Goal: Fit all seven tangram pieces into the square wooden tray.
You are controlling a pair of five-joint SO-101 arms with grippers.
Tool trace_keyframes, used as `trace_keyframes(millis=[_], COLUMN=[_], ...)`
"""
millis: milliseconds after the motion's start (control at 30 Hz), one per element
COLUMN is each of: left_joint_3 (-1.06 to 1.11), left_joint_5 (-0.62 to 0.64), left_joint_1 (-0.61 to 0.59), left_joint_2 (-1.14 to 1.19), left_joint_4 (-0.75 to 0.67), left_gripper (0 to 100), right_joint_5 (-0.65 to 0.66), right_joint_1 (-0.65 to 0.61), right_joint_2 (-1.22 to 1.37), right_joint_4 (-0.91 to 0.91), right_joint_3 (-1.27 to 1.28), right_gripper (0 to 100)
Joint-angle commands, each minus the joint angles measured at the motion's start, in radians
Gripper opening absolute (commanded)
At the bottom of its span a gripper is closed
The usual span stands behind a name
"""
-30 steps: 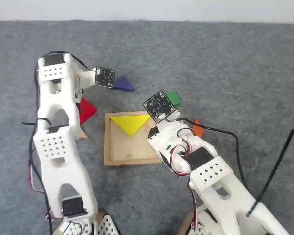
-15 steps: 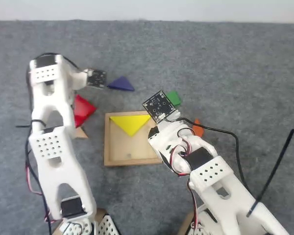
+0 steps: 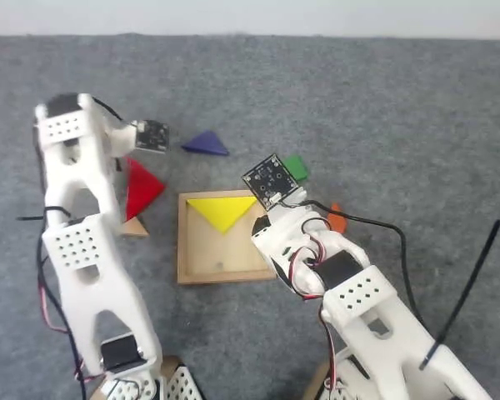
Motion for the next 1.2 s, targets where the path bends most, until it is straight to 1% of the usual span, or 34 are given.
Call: trace_keyframes(millis=[0,67,133,233,367,433,467,633,700,767,1033,1067,1167], left_joint_3=[-0.150,-0.176,-0.180,-0.160,-0.162,-0.163,-0.163,-0.213,-0.249,-0.280,-0.297,-0.294,-0.294], left_joint_5=[0.048,0.157,0.296,0.577,0.971,1.089,1.109,1.069,1.065,1.023,0.701,0.660,0.562], left_joint_1=[0.002,0.034,0.081,0.176,0.236,0.235,0.233,0.167,0.140,0.115,0.038,0.028,-0.020], left_joint_2=[-0.133,-0.149,-0.140,-0.074,0.071,0.138,0.167,0.219,0.226,0.227,0.227,0.224,0.221], left_joint_4=[0.061,0.034,-0.002,-0.100,-0.296,-0.362,-0.371,-0.318,-0.262,-0.193,0.054,0.072,0.071], left_gripper=[20,16,10,1,1,1,1,1,1,1,1,1,1], right_joint_5=[-0.005,-0.005,-0.005,-0.006,-0.006,-0.006,-0.005,-0.005,-0.005,-0.005,-0.005,-0.005,-0.005], right_joint_1=[-0.007,-0.007,-0.007,-0.007,-0.007,-0.007,-0.007,-0.007,-0.007,-0.007,-0.007,-0.007,-0.007], right_joint_2=[-0.038,-0.038,-0.038,-0.038,-0.038,-0.038,-0.038,-0.039,-0.039,-0.039,-0.039,-0.039,-0.039], right_joint_4=[-0.019,-0.019,-0.019,-0.019,-0.019,-0.019,-0.019,-0.019,-0.019,-0.019,-0.019,-0.019,-0.019], right_joint_3=[-0.006,-0.008,-0.008,-0.008,-0.008,-0.008,-0.008,-0.009,-0.009,-0.009,-0.009,-0.009,-0.009], right_gripper=[0.9,0.9,0.9,0.9,0.8,0.8,0.8,0.8,0.8,0.8,0.8,0.8,0.8])
